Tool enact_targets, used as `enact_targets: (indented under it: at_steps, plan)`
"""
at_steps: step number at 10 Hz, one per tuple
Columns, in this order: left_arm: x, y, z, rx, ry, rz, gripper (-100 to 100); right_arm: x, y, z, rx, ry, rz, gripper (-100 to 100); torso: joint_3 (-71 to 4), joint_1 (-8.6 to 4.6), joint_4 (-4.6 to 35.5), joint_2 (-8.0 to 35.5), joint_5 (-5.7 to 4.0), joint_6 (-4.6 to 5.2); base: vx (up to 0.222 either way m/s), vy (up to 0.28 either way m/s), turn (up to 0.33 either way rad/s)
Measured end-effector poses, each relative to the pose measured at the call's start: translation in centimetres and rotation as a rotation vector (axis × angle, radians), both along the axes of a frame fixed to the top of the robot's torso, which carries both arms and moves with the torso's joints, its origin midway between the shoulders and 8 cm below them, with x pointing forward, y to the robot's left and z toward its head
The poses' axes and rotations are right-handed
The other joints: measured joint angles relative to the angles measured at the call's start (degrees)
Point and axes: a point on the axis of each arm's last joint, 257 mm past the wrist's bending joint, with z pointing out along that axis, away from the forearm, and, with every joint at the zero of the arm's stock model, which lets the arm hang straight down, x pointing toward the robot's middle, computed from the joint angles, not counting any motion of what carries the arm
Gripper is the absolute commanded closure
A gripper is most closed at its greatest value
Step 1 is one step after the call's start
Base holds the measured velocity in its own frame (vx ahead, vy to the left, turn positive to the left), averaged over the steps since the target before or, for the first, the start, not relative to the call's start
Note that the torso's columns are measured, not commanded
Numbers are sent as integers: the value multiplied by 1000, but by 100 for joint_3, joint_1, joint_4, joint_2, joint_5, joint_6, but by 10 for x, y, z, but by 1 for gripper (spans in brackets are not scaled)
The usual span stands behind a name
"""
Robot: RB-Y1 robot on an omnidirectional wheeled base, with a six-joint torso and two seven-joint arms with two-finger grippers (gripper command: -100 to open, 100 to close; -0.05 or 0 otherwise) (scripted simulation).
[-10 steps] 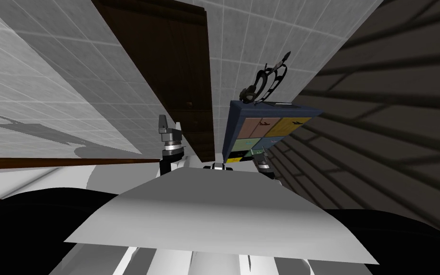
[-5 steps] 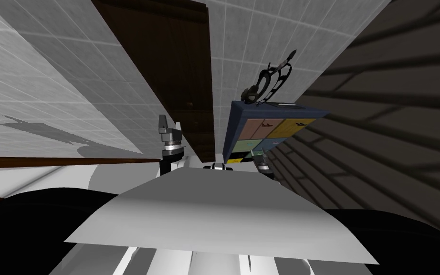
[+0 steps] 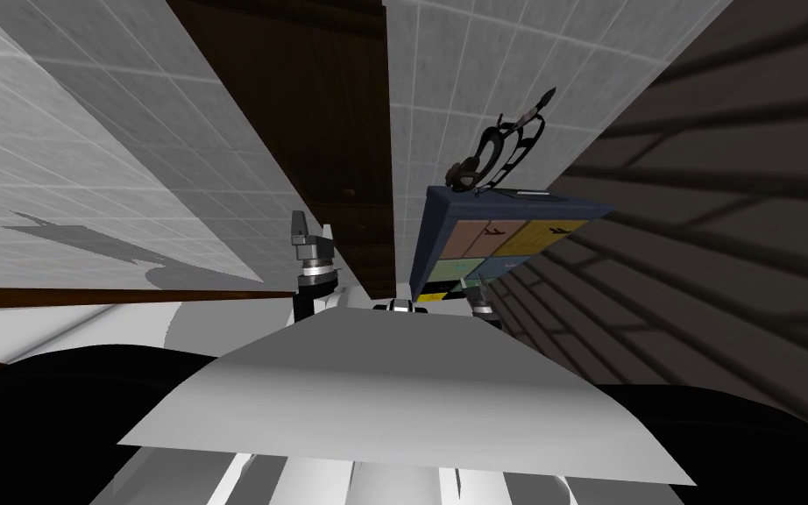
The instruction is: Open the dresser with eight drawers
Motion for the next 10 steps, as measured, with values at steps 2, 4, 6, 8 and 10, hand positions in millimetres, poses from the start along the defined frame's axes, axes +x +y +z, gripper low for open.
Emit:
enact_targets:
  at_steps: [2, 4, 6, 8, 10]
  plan:
    - [0, 0, 0, 0, 0, 0, 0, -3, -2, -6, -51, 5, -22, -100, 1, -1, 0, 2, 0, 0, 30, 6, 24]
    - [0, 0, 0, 0, 0, 0, 0, -6, 0, -14, -97, 9, -44, -100, 1, -1, 1, 2, 0, 0, 31, 7, 20]
    - [0, 0, 0, 0, 0, 0, 0, -7, 1, -21, -137, 13, -65, -100, 2, -1, 1, 3, 0, 0, 26, 5, 19]
    - [0, 0, 0, 0, 0, 0, 0, -9, 3, -27, -170, 17, -86, -100, 1, -1, 0, 1, 0, 0, 40, 4, 23]
    - [0, 0, 0, 0, 0, 0, 0, -11, 6, -34, -195, 21, -110, -100, 0, -1, 0, 1, 0, 1, 35, 6, 10]
